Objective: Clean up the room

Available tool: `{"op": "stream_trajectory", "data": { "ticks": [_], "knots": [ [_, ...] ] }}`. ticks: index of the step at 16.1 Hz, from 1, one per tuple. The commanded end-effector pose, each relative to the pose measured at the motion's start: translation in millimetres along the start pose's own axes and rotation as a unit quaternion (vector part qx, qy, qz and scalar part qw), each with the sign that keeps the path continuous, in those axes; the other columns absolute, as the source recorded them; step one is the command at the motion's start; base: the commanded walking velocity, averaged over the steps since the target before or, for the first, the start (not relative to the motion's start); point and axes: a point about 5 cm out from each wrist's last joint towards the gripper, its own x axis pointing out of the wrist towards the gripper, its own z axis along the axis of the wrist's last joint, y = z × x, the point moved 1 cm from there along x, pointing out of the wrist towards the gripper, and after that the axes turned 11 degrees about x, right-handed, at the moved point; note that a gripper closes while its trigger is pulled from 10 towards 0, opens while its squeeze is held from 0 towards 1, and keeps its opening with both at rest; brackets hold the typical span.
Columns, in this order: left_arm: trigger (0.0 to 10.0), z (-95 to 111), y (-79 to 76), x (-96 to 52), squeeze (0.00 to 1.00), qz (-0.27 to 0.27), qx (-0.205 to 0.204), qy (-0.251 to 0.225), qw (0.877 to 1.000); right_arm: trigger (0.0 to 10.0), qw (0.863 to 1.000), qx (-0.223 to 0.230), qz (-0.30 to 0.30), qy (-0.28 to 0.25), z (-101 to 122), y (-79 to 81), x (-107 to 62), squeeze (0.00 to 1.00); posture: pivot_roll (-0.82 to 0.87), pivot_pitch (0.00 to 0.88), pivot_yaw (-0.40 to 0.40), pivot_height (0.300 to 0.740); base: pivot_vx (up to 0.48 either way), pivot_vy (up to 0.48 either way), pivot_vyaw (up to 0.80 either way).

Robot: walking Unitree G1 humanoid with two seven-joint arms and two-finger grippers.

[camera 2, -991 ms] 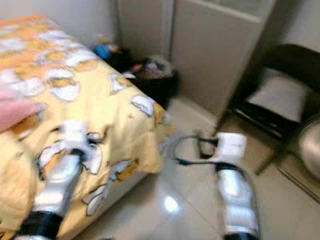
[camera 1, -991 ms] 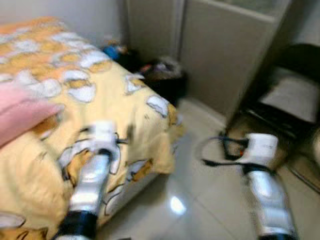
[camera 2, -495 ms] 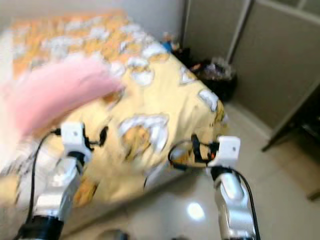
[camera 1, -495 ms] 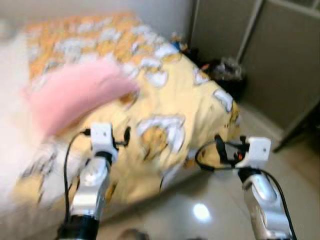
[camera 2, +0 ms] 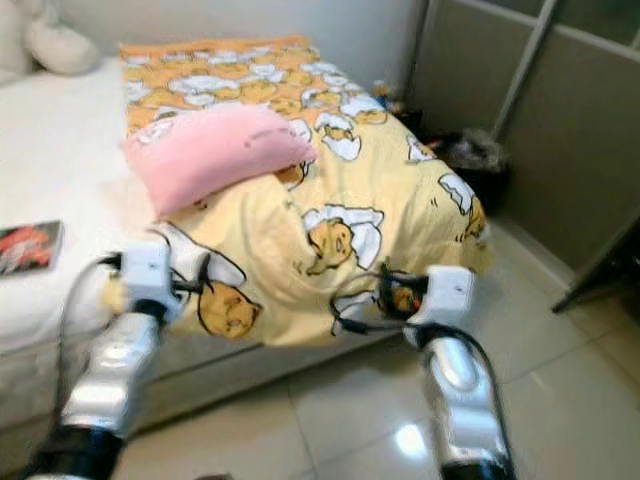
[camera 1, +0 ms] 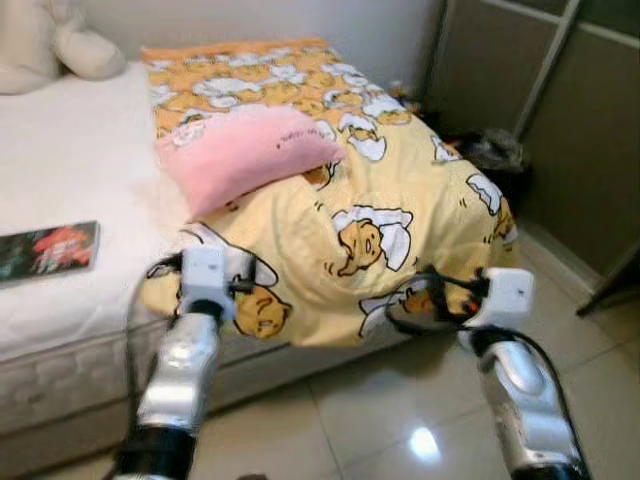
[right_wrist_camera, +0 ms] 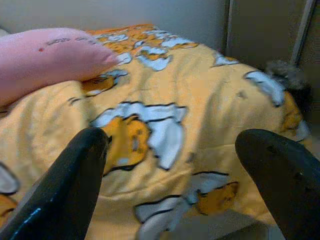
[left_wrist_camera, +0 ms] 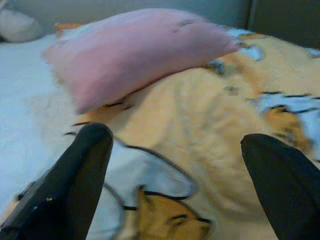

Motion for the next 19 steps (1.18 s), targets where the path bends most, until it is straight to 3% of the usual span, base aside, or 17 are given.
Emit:
{"op": "stream_trajectory", "data": {
  "ticks": [1,2,5,12,14,16,19],
  "knots": [
    [10.0,7.4,3.2,1.9,0.00,0.007,0.016,-0.013,1.000,10.0,1.000,0.002,0.006,-0.012,5.0,2.9,1.2,0.00,-0.07,0.000,0.012,0.740,0.000,-0.480,0.46],
    [10.0,7.6,3.7,1.6,0.00,0.012,0.019,-0.012,1.000,10.0,1.000,0.001,0.014,-0.014,5.3,6.2,0.6,0.00,-0.07,0.000,0.010,0.740,0.000,-0.480,0.46],
    [10.0,4.1,5.1,3.1,0.00,0.017,-0.024,0.002,1.000,10.0,0.999,-0.005,0.029,-0.016,7.1,11.1,2.1,0.00,-0.06,0.000,0.005,0.740,0.000,-0.160,0.45],
    [10.0,6.9,12.1,5.6,0.00,0.028,-0.001,-0.007,1.000,10.0,0.999,-0.009,0.047,-0.009,4.9,14.6,5.8,0.02,-0.05,0.000,-0.001,0.740,0.000,0.000,0.45],
    [10.0,6.9,16.3,5.5,0.00,0.032,-0.018,-0.006,0.999,10.0,0.997,-0.049,0.053,0.003,1.4,17.1,6.1,0.02,-0.05,0.000,0.000,0.740,0.480,0.000,0.63],
    [10.0,6.0,21.0,8.0,0.00,0.045,-0.026,-0.001,0.999,10.0,0.999,-0.017,0.051,-0.009,3.6,16.8,5.7,0.00,-0.06,0.000,0.004,0.740,0.480,0.000,0.00],
    [10.0,12.5,13.1,9.5,0.00,0.021,-0.016,-0.017,0.999,10.0,0.999,-0.018,0.034,-0.012,5.1,12.5,5.7,0.00,-0.07,0.000,0.014,0.740,0.480,0.000,0.00]
  ]
}}
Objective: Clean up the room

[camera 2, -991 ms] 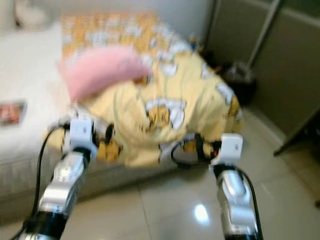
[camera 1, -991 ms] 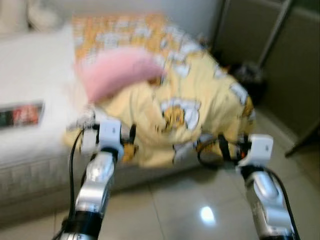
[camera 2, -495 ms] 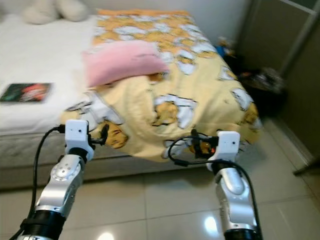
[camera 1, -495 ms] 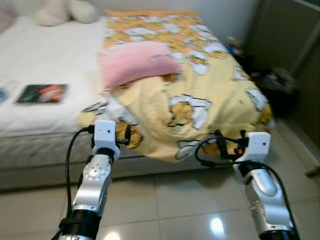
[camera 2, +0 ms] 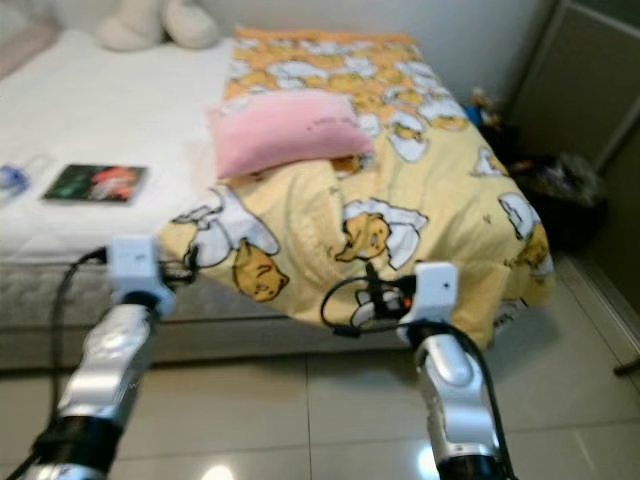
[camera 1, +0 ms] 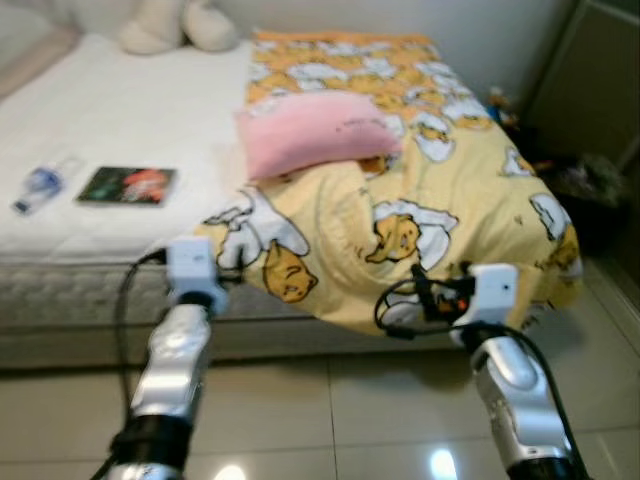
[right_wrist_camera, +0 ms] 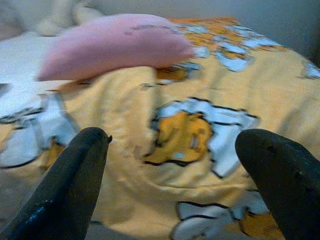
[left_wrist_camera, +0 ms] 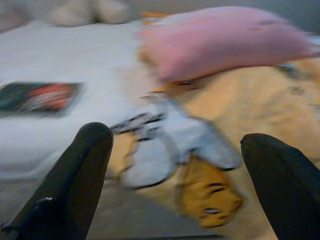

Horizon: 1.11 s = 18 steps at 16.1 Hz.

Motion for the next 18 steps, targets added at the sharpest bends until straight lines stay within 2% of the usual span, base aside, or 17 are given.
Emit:
{"op": "stream_trajectory", "data": {
  "ticks": [1,17,18],
  "knots": [
    [10.0,4.3,0.4,1.6,0.00,-0.005,0.009,-0.011,1.000,10.0,1.000,0.004,-0.007,-0.015,5.3,-2.7,0.3,0.00,-0.07,0.000,0.016,0.740,0.480,0.000,0.00],
    [10.0,15.8,3.0,7.0,0.00,-0.004,0.004,-0.040,0.999,10.0,0.999,0.001,-0.024,-0.036,13.3,-6.4,5.6,0.00,-0.07,0.000,0.023,0.740,0.449,0.000,0.00],
    [10.0,15.4,3.0,7.2,0.00,-0.004,-0.005,-0.038,0.999,10.0,0.999,0.001,-0.024,-0.037,13.7,-6.2,5.4,0.00,-0.07,0.000,0.025,0.740,0.000,0.450,0.00]
  ]
}}
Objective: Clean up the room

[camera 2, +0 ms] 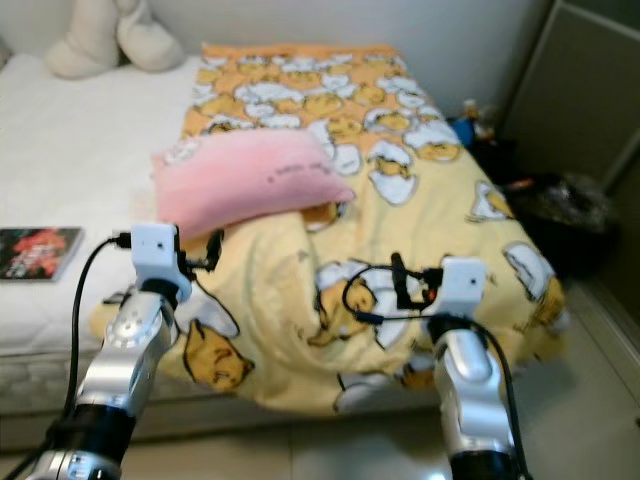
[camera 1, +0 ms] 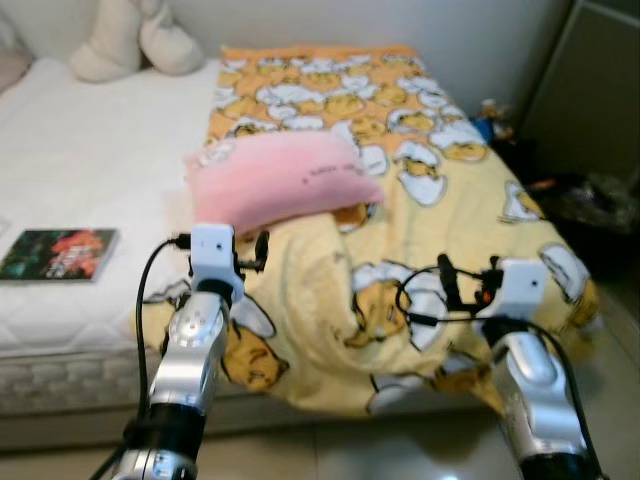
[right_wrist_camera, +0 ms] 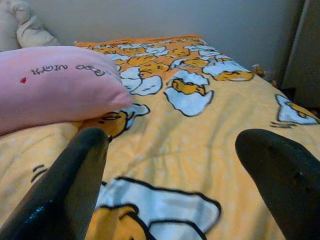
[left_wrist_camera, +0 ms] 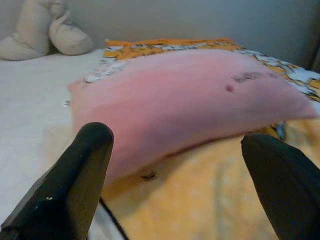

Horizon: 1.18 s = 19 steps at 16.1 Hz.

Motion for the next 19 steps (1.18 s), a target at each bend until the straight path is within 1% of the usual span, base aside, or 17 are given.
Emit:
{"op": "stream_trajectory", "data": {
  "ticks": [1,3,5,6,7,8,10,11,13,15,17,19],
  "knots": [
    [10.0,0.8,9.2,-0.1,0.00,0.012,-0.002,0.001,1.000,10.0,1.000,0.002,0.011,-0.008,2.1,8.6,2.5,0.00,-0.07,0.000,0.025,0.740,0.000,0.480,0.00],
    [10.0,1.8,8.4,0.0,0.00,0.008,-0.002,-0.002,1.000,10.0,1.000,0.002,0.010,-0.010,3.5,7.9,2.3,0.00,-0.07,0.000,0.024,0.740,0.000,0.480,0.00],
    [10.0,9.8,5.4,2.9,0.00,-0.003,0.018,-0.023,1.000,10.0,1.000,0.002,0.010,-0.013,6.5,7.5,3.9,0.00,-0.07,0.000,0.022,0.740,0.137,0.428,0.00],
    [10.0,16.0,5.6,9.3,0.00,-0.003,0.053,-0.025,0.998,10.0,1.000,0.001,-0.008,-0.025,10.6,2.7,6.0,0.00,-0.07,0.000,0.022,0.740,0.000,0.000,0.00],
    [10.0,16.3,5.7,10.4,0.00,-0.002,0.064,-0.023,0.998,10.0,1.000,0.001,-0.015,-0.027,11.4,1.3,6.4,0.00,-0.07,0.000,0.022,0.740,0.000,0.000,0.00],
    [10.0,15.6,5.6,11.8,0.00,-0.003,0.038,-0.018,0.999,10.0,0.999,-0.003,-0.025,-0.025,11.1,-0.9,7.2,0.00,-0.07,0.000,0.027,0.740,0.000,0.000,0.00],
    [10.0,14.1,5.7,11.4,0.00,-0.007,0.027,-0.017,0.999,10.0,0.999,-0.007,-0.028,-0.027,11.6,-0.4,7.0,0.00,-0.07,0.000,0.030,0.740,0.000,0.000,0.00],
    [10.0,12.7,5.7,11.2,0.00,-0.007,0.015,-0.014,1.000,10.0,0.999,-0.005,-0.028,-0.028,11.7,0.1,6.9,0.00,-0.08,0.000,0.033,0.740,0.424,0.000,0.00],
    [10.0,12.3,2.7,11.5,0.00,-0.012,0.016,-0.013,1.000,10.0,0.999,-0.005,-0.031,-0.027,10.3,0.1,5.9,0.00,-0.08,0.000,0.035,0.740,0.442,0.000,0.00],
    [10.0,13.4,3.7,12.0,0.00,-0.007,0.014,-0.016,1.000,10.0,0.999,-0.008,-0.031,-0.030,11.3,0.6,5.5,0.00,-0.08,0.000,0.037,0.740,0.467,0.000,0.00],
    [10.0,15.7,5.8,12.3,0.00,0.000,0.009,-0.023,1.000,10.0,0.999,-0.018,-0.024,-0.045,21.0,4.2,7.7,0.00,-0.09,0.000,0.038,0.740,0.480,0.000,0.00],
    [10.0,24.4,3.4,13.7,0.00,-0.006,0.012,-0.041,0.999,10.0,0.997,-0.020,-0.013,-0.072,40.7,9.0,15.6,0.00,-0.08,0.000,0.037,0.740,0.480,0.000,0.00]
  ]
}}
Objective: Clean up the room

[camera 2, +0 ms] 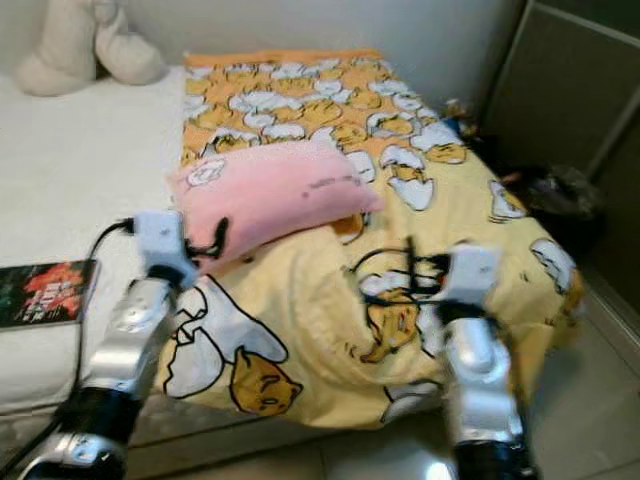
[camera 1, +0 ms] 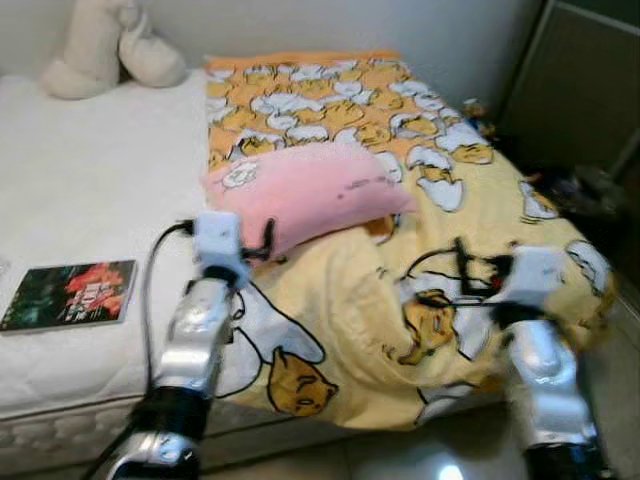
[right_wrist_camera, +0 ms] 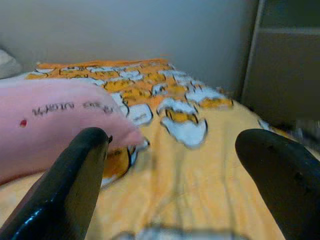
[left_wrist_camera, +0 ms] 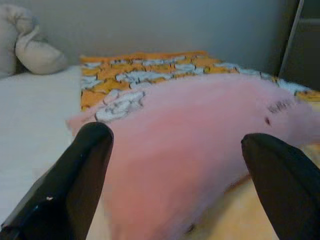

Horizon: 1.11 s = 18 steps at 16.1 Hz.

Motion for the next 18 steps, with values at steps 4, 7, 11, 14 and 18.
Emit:
{"op": "stream_trajectory", "data": {
  "ticks": [4,7,11,14,18],
  "knots": [
    [10.0,5.0,12.2,1.6,0.00,0.017,0.011,-0.010,1.000,10.0,0.998,0.009,0.035,-0.046,35.1,19.1,23.6,0.00,-0.08,0.000,0.038,0.740,0.476,0.000,0.00],
    [10.0,10.5,11.7,1.0,0.00,0.019,0.008,-0.022,1.000,10.0,0.997,0.032,0.046,-0.054,58.0,28.9,52.8,0.00,-0.05,0.000,0.031,0.740,0.285,0.000,0.00],
    [10.0,15.9,20.6,-4.2,0.00,0.027,0.017,-0.030,0.999,10.0,0.997,0.061,0.035,-0.037,64.7,30.3,81.3,0.00,0.00,0.000,0.034,0.740,0.000,0.000,0.00],
    [10.0,21.4,32.9,-17.1,0.00,0.023,0.043,-0.036,0.998,10.0,0.995,0.100,0.010,-0.002,56.6,31.5,98.0,0.00,0.08,0.000,0.045,0.740,0.000,0.000,0.00],
    [10.0,24.7,56.4,-43.1,0.00,0.031,0.082,-0.020,0.996,10.0,0.993,0.102,-0.027,0.057,34.7,42.2,107.2,0.00,0.19,0.023,0.058,0.740,0.000,0.000,0.00]
  ]
}}
